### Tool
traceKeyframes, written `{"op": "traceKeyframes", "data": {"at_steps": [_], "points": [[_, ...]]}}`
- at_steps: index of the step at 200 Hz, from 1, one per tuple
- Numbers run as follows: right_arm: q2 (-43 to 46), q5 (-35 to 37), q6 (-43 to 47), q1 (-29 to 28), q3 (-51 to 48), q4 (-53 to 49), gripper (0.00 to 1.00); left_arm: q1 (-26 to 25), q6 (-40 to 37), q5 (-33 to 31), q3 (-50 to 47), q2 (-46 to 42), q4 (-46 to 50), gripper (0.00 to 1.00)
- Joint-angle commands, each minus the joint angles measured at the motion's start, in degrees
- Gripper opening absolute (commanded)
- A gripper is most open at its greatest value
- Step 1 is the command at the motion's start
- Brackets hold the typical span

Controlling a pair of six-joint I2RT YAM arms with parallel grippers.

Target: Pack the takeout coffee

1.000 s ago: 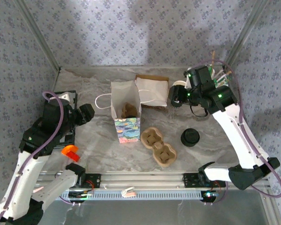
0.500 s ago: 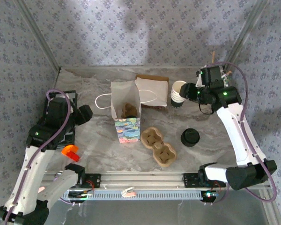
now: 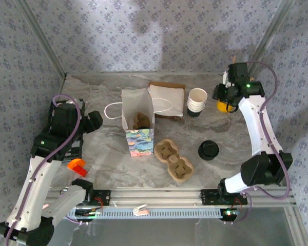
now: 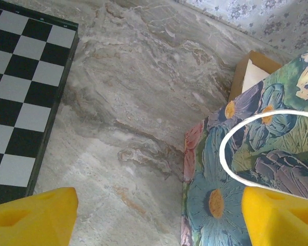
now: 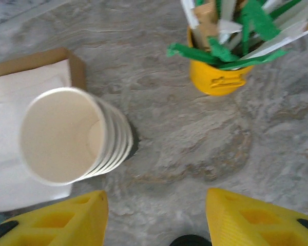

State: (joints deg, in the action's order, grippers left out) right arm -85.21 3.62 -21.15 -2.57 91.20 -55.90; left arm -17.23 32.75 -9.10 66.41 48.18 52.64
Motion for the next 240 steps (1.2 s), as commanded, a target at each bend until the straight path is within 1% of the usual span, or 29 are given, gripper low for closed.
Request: {"op": "traceKeyframes", "data": {"at_steps": [1,21,39,58,92,108,156,176,203,218,240], "points": [[-2.33,3.98,2.44,1.36,3.36,-0.49,0.52,0.45,-1.98,-1.73,2.58,0.14,-1.83,0.83],[-5.61,5.92,3.32,2.69,6.02,-1.76,0.49,0.47,-2.17,-1.62,2.49,0.47,-2.44,0.84],[-8.07,5.46,4.24,3.75,7.54,-1.70,0.45,0.45,-2.16,-1.95,2.41,0.63,-2.97,0.84],[-10.18,6.20,5.54,3.83,9.21,-1.49,0.38,0.47,-2.17,-1.71,2.41,1.02,-3.52,0.85],[-12.90,6.93,6.91,4.04,11.61,-1.11,0.37,0.45,-2.10,-1.32,2.43,1.98,-4.40,0.85],[-14.37,9.25,7.52,3.90,13.52,-1.67,0.36,0.45,-2.08,-1.20,2.41,2.41,-4.81,0.85],[-17.78,9.45,9.16,3.89,17.46,-2.32,0.32,0.50,-1.73,-1.23,2.32,2.62,-5.53,0.85],[-19.51,8.87,10.04,3.91,18.84,-3.07,0.26,0.56,-1.64,-1.43,2.37,2.75,-5.45,0.85],[-20.59,9.10,11.32,3.45,20.34,-3.45,0.21,0.53,-1.49,-1.44,2.41,2.79,-5.56,0.86],[-20.48,9.90,11.68,3.17,21.02,-3.62,0.14,0.55,-1.38,-1.41,2.49,2.96,-5.54,0.86],[-19.92,10.93,11.98,3.10,21.78,-4.30,0.07,0.61,-1.22,-1.28,2.58,3.05,-5.58,0.86]]}}
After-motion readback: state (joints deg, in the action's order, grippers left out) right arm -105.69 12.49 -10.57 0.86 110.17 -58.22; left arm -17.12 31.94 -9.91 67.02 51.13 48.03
